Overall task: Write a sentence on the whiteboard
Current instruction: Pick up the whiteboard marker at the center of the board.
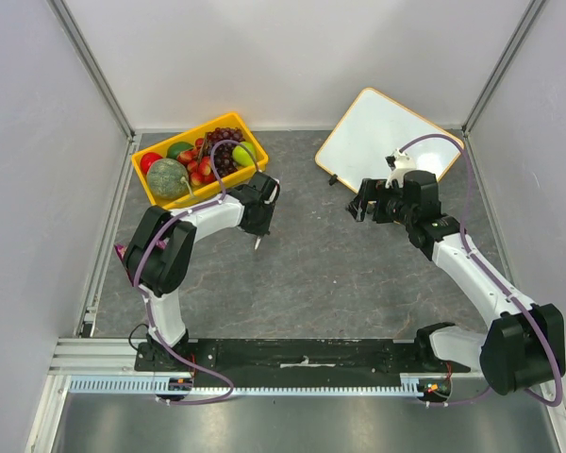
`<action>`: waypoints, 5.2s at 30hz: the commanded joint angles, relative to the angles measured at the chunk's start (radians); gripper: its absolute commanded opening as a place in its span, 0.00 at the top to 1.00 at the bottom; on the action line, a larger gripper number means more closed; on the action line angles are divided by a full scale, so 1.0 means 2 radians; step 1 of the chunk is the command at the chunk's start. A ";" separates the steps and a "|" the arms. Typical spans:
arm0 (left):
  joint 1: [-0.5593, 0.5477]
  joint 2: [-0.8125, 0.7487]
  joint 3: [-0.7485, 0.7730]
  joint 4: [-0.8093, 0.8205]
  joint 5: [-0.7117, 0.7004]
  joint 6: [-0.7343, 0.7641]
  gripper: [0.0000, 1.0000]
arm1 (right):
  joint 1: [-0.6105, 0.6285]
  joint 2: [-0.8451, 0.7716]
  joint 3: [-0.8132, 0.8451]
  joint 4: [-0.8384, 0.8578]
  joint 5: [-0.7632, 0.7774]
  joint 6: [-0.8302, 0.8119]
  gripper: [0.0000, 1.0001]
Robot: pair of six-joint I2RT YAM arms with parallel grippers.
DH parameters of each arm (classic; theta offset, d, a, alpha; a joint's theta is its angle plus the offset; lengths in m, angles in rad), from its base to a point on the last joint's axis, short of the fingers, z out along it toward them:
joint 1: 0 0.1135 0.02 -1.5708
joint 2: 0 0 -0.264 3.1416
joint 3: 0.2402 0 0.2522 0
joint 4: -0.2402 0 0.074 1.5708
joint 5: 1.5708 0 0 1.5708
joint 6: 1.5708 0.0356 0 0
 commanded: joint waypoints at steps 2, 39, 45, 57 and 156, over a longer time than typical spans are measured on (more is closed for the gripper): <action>0.000 -0.002 -0.016 -0.009 0.001 0.014 0.98 | 0.002 -0.002 0.012 0.005 -0.023 -0.008 0.02; 0.000 -0.398 -0.036 -0.066 0.347 0.060 0.98 | 0.143 0.107 0.034 0.406 -0.336 0.300 0.27; -0.001 -0.401 -0.046 -0.062 0.369 0.058 0.98 | 0.161 0.116 0.037 0.430 -0.345 0.311 0.31; 0.000 -0.422 -0.056 -0.052 0.372 0.049 0.98 | 0.181 0.125 0.031 0.430 -0.358 0.307 0.88; 0.000 -0.457 -0.104 0.012 0.512 0.037 0.98 | 0.194 0.050 0.040 0.499 -0.397 0.332 0.59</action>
